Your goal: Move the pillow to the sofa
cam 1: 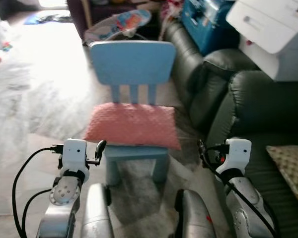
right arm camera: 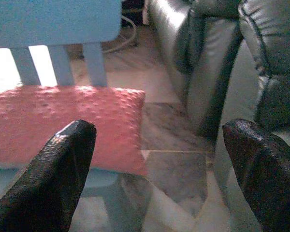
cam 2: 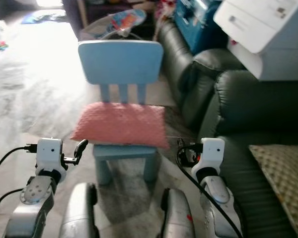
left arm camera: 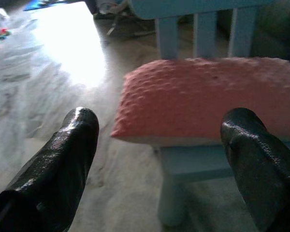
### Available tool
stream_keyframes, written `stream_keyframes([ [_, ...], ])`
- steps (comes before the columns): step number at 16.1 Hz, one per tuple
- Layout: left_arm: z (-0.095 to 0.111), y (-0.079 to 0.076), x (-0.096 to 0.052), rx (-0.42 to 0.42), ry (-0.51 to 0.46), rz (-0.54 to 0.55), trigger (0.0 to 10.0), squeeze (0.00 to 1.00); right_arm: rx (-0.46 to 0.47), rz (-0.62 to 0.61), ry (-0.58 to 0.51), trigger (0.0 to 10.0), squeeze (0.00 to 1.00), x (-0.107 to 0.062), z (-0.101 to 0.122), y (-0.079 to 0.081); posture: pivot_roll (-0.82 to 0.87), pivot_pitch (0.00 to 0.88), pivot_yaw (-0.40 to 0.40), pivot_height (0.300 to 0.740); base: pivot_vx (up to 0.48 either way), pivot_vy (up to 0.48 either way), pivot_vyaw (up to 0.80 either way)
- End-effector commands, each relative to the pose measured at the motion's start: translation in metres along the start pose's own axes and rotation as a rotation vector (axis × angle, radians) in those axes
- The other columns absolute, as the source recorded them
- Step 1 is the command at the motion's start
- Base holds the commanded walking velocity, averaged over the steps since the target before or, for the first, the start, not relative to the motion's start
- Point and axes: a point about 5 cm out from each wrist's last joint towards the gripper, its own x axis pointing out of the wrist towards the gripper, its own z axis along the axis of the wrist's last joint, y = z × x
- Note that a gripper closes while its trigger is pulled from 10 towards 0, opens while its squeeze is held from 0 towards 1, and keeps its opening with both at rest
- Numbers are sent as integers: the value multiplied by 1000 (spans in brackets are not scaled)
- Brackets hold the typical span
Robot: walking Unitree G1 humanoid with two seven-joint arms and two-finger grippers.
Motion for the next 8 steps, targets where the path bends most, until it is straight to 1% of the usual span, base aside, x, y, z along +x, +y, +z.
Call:
stream_keyframes([
  [1, 3, 2, -1, 0, -11, 10, 10000, 0, 2, 7, 2, 10000, 0, 1, 1, 1, -28, 30, -50, 535, 247, 0, 0],
  [3, 3, 3, -2, 1, -14, 18, 10000, 0, -18, 25, 2, 10000, 0, 1, 2, 3, -29, 32, -51, 535, 358, 0, 0],
  [5, 3, 2, -2, 0, -15, 19, 10000, 0, -40, 36, 1, 10000, 0, 2, 3, 4, -29, 32, -51, 535, 405, 0, 666],
  [6, 4, 2, -2, 0, -16, 16, 10000, 0, -24, 33, -3, 10000, 0, 1, 3, 4, -30, 35, -50, 535, 428, 0, 494],
  [7, 4, 2, -2, 1, -16, 16, 10000, 0, -21, 30, -5, 10000, 0, 1, 3, 3, -32, 35, -50, 535, 454, 0, 438],
  [8, 4, 2, -1, -2, -16, 15, 10000, 0, -20, 27, -6, 10000, 0, 2, 4, 3, -32, 35, -50, 535, 461, 0, 0],
])
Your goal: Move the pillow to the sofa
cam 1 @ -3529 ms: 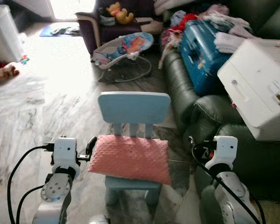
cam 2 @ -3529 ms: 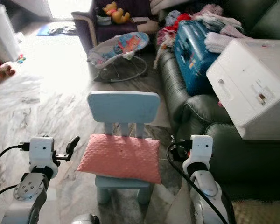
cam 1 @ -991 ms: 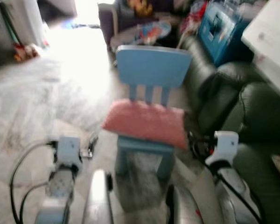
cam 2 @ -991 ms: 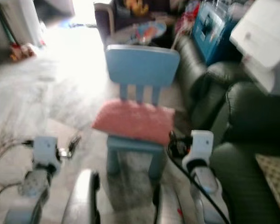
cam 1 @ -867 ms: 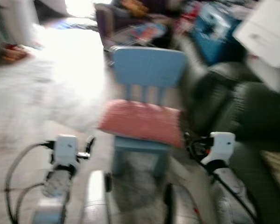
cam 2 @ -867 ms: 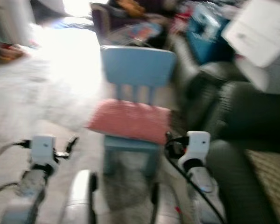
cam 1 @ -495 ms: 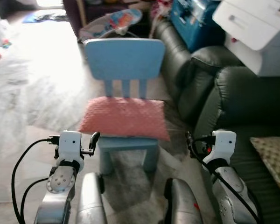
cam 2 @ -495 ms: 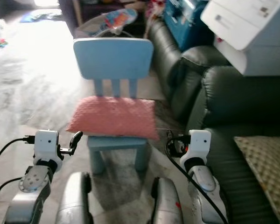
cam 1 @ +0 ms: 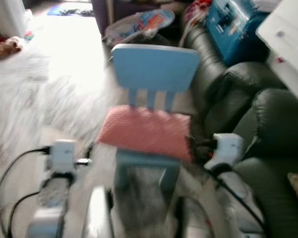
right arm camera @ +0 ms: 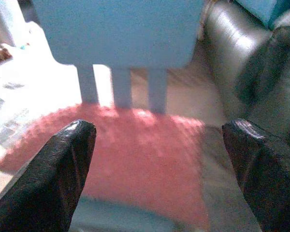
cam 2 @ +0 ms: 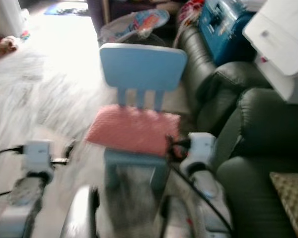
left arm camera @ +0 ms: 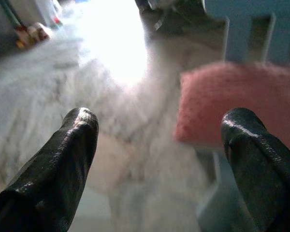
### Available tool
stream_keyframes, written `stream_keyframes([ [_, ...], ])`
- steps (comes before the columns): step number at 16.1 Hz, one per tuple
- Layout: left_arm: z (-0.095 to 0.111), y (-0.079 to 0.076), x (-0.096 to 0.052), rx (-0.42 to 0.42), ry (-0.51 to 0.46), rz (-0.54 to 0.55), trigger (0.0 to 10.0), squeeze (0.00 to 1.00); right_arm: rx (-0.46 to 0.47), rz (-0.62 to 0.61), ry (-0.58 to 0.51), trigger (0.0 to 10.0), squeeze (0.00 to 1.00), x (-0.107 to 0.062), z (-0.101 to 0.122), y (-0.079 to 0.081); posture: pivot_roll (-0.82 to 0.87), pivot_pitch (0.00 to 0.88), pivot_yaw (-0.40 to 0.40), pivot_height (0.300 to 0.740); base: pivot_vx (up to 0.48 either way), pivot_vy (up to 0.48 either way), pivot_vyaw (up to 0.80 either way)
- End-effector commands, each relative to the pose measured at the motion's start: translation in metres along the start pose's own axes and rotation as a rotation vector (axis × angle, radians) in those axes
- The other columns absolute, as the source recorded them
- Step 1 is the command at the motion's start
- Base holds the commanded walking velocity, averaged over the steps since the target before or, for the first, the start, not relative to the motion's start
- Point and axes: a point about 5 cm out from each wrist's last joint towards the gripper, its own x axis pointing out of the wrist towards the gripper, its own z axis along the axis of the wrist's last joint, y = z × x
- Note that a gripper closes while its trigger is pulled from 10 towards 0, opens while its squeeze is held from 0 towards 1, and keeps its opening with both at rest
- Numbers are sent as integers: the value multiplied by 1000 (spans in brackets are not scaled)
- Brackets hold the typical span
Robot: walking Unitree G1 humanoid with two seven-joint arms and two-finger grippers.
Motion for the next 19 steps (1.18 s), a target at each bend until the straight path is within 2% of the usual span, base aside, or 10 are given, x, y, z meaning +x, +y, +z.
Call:
stream_keyframes([
  [1, 6, -16, 1, -15, -22, -54, 10000, 0, -18, -69, 22, 10000, 0, -7, -3, -20, -32, 35, -50, 535, 461, 0, 0],
  [5, 6, -17, 1, -19, -20, -57, 10000, 0, -17, -77, 21, 10000, 0, -6, -3, -20, -29, 32, -48, 535, 379, 0, 0],
  [8, 5, -17, 2, -9, -10, -40, 10000, 0, -16, -78, 28, 10000, 0, -6, -4, -21, -28, 30, -51, 535, 0, 0, 0],
  [12, -6, -18, 7, 44, 126, -57, 10000, 0, 3, -102, 93, 10000, 0, -2, -8, -23, -24, 27, -53, 535, 0, 0, 0],
  [13, -6, -17, 8, 56, 133, -56, 10000, 0, 3, -101, 120, 10000, 0, 0, -11, -24, -23, 26, -53, 535, 0, 0, 0],
  [15, -8, -12, 13, 82, 197, -65, 10000, 0, 22, -82, 225, 10000, 0, 0, -25, -22, -13, 27, -52, 535, 0, 0, 0],
  [17, -15, -6, 19, 116, 271, -120, 10000, 0, 13, -48, 281, 10000, 0, 2, -31, -20, -8, 44, -50, 535, 0, 0, 0],
  [19, -21, 1, 24, 108, 332, -133, 10000, 0, 36, -23, 349, 10000, 0, 4, -37, -20, -4, 70, -51, 535, 0, 0, 0],
])
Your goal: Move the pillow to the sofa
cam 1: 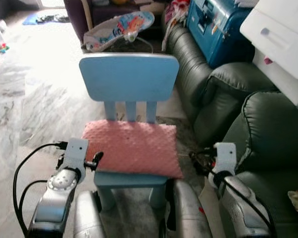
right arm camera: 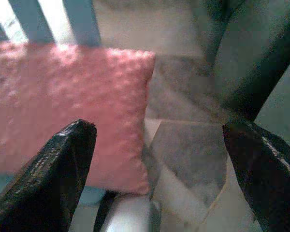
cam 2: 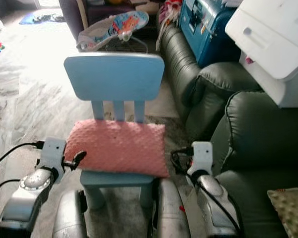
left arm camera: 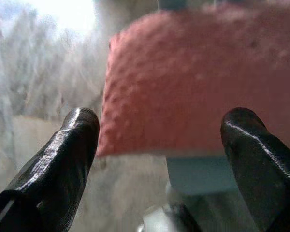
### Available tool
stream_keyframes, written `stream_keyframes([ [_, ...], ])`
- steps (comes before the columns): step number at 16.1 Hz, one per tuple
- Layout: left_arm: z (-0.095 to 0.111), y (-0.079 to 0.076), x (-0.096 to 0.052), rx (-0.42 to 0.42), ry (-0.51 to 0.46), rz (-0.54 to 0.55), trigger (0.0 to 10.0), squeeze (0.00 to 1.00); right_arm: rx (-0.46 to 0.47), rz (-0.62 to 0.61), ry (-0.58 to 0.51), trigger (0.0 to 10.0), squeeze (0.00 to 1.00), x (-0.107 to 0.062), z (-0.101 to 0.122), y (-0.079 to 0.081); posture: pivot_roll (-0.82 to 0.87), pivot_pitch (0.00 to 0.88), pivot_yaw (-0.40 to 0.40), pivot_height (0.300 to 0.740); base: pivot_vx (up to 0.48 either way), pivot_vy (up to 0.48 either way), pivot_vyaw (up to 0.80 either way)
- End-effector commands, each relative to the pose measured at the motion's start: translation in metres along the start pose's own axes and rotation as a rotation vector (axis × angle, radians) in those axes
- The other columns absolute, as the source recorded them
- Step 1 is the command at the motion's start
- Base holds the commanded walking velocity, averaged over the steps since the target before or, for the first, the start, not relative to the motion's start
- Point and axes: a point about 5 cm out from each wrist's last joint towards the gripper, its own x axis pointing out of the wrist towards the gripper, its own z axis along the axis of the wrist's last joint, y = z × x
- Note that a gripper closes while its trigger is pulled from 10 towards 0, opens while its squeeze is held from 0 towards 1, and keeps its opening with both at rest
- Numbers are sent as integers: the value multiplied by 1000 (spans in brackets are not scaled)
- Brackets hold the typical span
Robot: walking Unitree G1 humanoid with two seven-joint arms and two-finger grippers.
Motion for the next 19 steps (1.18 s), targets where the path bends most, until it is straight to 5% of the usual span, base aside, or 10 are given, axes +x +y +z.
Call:
stream_keyframes([
  [1, -4, 7, 4, -2, 45, -4, 10000, 0, 21, 29, 45, 10000, 0, 3, -1, 0, -1, 83, -51, 535, 0, 0, 0],
  [5, -6, 19, 20, -1, 141, -49, 10000, 0, 3, 187, 194, 10000, 0, 17, -3, 15, -2, 157, -55, 535, 0, 0, 0],
  [9, 6, 33, 39, 9, 125, 9, 10000, 0, 3, 239, 252, 10000, 0, 24, 0, 21, -14, 192, -64, 535, 0, 0, 0],
  [16, 18, 44, 56, -5, 59, 47, 10000, 0, 41, 119, 191, 10000, 0, 48, 12, 9, -16, 259, -65, 535, 0, 0, 0],
  [19, 31, 49, 63, -69, -13, 82, 10000, 0, 83, 117, 148, 10000, 0, 59, 18, 18, -23, 283, -72, 535, 0, 0, 0],
])
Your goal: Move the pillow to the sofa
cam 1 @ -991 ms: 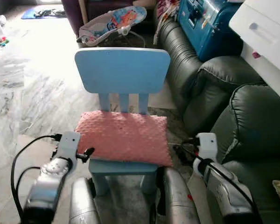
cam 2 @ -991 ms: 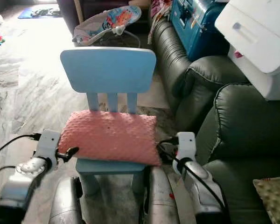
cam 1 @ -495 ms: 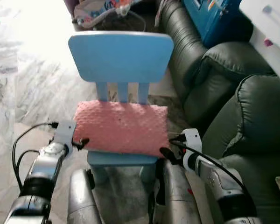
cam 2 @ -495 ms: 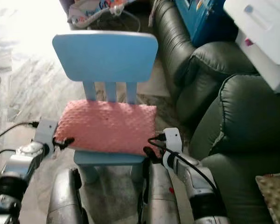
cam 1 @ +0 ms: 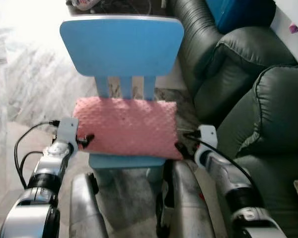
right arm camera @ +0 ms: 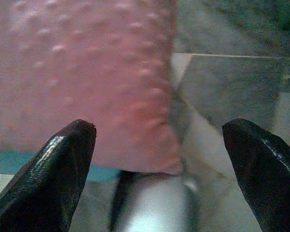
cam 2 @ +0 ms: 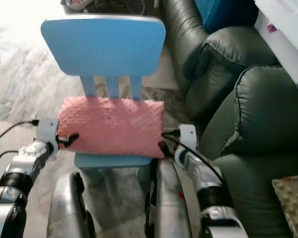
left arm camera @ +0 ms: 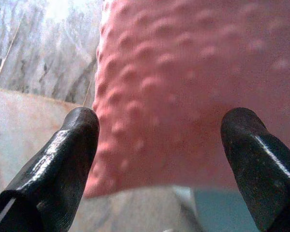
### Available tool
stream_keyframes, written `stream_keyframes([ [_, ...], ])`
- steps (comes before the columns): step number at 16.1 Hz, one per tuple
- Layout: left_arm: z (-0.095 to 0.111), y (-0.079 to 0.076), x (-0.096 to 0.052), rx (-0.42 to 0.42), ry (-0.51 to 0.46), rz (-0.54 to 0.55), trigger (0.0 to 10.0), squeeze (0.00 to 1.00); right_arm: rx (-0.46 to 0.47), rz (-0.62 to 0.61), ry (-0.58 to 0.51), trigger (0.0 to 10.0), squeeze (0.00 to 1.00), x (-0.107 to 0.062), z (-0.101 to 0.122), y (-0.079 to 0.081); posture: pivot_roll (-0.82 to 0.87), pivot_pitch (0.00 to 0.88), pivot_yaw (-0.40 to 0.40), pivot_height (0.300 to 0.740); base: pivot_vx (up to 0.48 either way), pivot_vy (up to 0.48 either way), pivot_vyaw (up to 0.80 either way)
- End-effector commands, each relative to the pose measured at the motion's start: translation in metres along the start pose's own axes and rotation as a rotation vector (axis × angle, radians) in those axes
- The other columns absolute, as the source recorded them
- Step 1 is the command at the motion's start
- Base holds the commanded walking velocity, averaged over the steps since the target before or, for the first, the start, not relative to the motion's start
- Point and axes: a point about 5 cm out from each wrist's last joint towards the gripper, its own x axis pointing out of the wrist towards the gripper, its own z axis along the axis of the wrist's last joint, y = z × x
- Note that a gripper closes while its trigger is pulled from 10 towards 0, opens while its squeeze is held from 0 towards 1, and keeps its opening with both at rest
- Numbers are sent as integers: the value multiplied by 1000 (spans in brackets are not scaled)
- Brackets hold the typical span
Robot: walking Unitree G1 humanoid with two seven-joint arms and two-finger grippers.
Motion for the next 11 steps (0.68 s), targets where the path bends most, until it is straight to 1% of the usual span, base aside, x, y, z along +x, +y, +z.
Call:
stream_keyframes([
  [1, -8, 6, 0, -12, 11, 52, 10000, 0, 24, 17, 13, 10000, 0, 3, -8, 5, -24, 297, -78, 535, 0, 0, 0],
  [3, -11, 12, 0, -7, -3, 122, 10000, 0, 35, 58, -3, 10000, 0, 10, -10, 15, -25, 311, -83, 535, 0, 0, 0],
  [5, -19, 10, 0, -50, 8, 112, 10000, 0, 59, 70, -36, 10000, 0, 15, -8, 20, -17, 325, -89, 535, 0, 0, 0],
  [6, -25, 8, 0, -95, 9, 113, 10000, 0, 75, 58, -94, 10000, 0, 20, -5, 23, -6, 341, -96, 535, 0, 0, 0],
  [7, -26, 9, 0, -115, -8, 124, 10000, 0, 51, 32, -116, 10000, 0, 21, -5, 24, 7, 348, -98, 535, 0, 0, 0],
  [8, -24, 14, -1, -150, -32, 172, 10000, 0, 25, 5, -144, 10000, 0, 24, -1, 25, 20, 360, -100, 535, 0, 0, 0],
  [9, -21, 16, -1, -129, -53, 186, 10000, 0, 4, -9, -142, 10000, 0, 27, 2, 27, 19, 368, -105, 535, 0, 0, 0],
  [10, -23, 15, 0, -126, -35, 179, 10000, 0, 8, -19, -145, 10000, 0, 28, 3, 27, 21, 370, -109, 535, 0, 0, 0],
  [11, -28, 5, 1, -133, 4, 126, 10000, 0, 31, -16, -140, 10000, 0, 29, 1, 28, 52, 377, -114, 535, 0, 0, 0],
])
